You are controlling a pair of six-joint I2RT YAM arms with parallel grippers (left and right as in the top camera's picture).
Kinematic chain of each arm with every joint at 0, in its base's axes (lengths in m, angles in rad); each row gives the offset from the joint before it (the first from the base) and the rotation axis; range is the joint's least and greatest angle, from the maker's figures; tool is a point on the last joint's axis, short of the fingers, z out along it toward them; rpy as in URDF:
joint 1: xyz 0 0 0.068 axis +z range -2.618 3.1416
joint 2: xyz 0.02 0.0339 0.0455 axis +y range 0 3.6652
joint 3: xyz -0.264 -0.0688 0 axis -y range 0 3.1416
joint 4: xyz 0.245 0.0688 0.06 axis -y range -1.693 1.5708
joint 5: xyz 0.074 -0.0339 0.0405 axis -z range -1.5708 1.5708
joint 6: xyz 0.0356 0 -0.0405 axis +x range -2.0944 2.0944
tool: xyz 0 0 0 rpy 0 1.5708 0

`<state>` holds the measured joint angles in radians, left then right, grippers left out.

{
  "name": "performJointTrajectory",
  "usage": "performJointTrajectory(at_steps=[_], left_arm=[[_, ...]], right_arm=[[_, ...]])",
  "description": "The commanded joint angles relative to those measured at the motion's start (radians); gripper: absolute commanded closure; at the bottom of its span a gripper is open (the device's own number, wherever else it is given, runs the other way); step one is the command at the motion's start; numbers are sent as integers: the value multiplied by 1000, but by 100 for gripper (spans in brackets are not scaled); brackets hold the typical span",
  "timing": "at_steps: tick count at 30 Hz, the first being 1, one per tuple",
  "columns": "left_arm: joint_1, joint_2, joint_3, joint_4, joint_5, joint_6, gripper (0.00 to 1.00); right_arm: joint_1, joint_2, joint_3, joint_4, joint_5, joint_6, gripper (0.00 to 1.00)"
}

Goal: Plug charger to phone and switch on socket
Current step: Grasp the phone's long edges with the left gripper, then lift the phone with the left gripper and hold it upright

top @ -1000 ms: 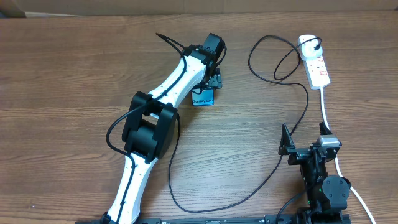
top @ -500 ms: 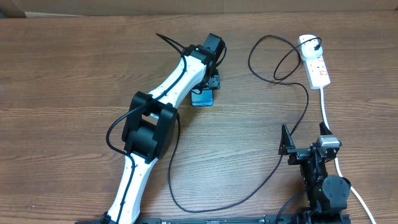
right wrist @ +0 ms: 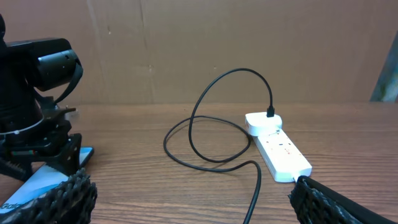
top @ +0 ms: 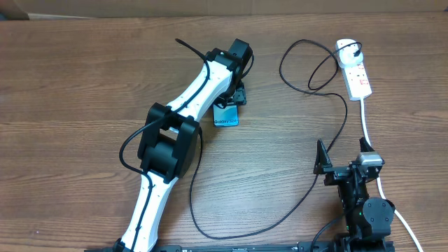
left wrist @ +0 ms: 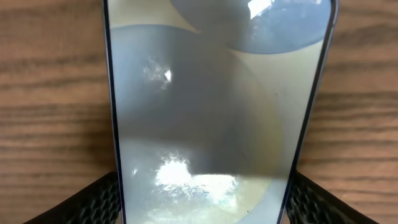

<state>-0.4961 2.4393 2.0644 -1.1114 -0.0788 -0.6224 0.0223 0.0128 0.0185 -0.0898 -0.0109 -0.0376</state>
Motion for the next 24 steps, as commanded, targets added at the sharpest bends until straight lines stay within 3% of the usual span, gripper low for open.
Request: performJointTrajectory(at_steps=[1,15,24], left_arm=[[0,38,46,-39,3,-3,26],[52,38,98,-101,170,-3,28],[127,38,98,-134,407,-3,28]], right_arm=[[6,-10,-10,5,10,4,0],[6,-10,-10,5,10,4,0],[6,-10,-10,5,10,4,0]])
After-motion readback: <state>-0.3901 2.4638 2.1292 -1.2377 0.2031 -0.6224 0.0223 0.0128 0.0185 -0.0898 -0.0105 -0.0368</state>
